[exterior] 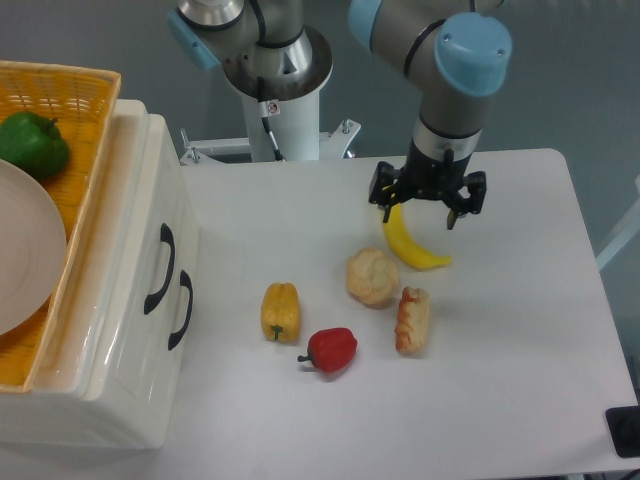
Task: Slide the top white drawer open
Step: 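Move the open gripper toward the upper drawer's black handle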
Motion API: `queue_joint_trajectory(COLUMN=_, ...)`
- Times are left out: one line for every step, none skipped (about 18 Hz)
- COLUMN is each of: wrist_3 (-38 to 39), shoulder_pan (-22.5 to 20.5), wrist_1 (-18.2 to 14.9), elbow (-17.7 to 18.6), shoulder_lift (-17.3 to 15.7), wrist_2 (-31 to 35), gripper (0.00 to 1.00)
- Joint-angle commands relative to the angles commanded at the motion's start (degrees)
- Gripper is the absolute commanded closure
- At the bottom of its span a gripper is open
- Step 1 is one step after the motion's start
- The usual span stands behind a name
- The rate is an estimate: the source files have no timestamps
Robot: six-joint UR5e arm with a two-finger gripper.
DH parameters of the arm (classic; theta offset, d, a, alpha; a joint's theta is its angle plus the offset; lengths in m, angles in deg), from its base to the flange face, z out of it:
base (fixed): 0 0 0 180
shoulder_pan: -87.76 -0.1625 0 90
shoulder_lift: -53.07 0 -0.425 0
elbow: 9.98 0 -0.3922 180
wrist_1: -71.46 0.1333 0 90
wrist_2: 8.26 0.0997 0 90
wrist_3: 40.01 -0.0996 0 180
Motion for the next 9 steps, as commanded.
queue_joint_trajectory(wrist_3=1.5, shoulder_pan=1.1, wrist_1=0.0, elbow=-0.2, shoulder_lift=0.4, wrist_2=0.0, gripper=0.0)
queue_joint_trajectory(wrist_3=3.1, shoulder_pan=2.0, wrist_1=0.1, elbow=-0.4, shoulder_lift=0.6, wrist_2=0.0, gripper=0.0)
queue_joint_trajectory(wrist_3=5.0, shoulder_pan=2.8, wrist_1=0.1, elbow=-0.8, shoulder_lift=0.7, wrist_2=0.0, gripper=0.0)
queue_joint_trajectory(wrist_3=6.9, shoulder_pan=3.8, wrist_1=0.1, elbow=-1.2, shoulder_lift=1.2, wrist_2=0.2, gripper=0.0)
queue_joint_trajectory(wrist_3=8.3, shoulder_pan=4.6, wrist_1=0.1, elbow=-1.5, shoulder_lift=1.3, wrist_2=0.3, gripper=0.0)
queue_joint_trajectory(wrist_3=9.1, shoulder_pan=5.1, wrist_1=0.1, elbow=-1.5, shoulder_lift=1.4, wrist_2=0.4, gripper=0.0)
queue_joint_trajectory(wrist_3=10.3, shoulder_pan=5.6, wrist_1=0.1, elbow=-1.5, shoulder_lift=1.3, wrist_2=0.3, gripper=0.0)
queue_joint_trajectory(wrist_3=12.0, shoulder_pan=6.4, wrist_1=0.1, elbow=-1.7, shoulder_lift=1.4, wrist_2=0.1, gripper=0.0)
queue_joint_trajectory(wrist_3=12.8, shoulder_pan=7.6, wrist_1=0.0, elbow=-1.7, shoulder_lift=1.3, wrist_2=0.5, gripper=0.0)
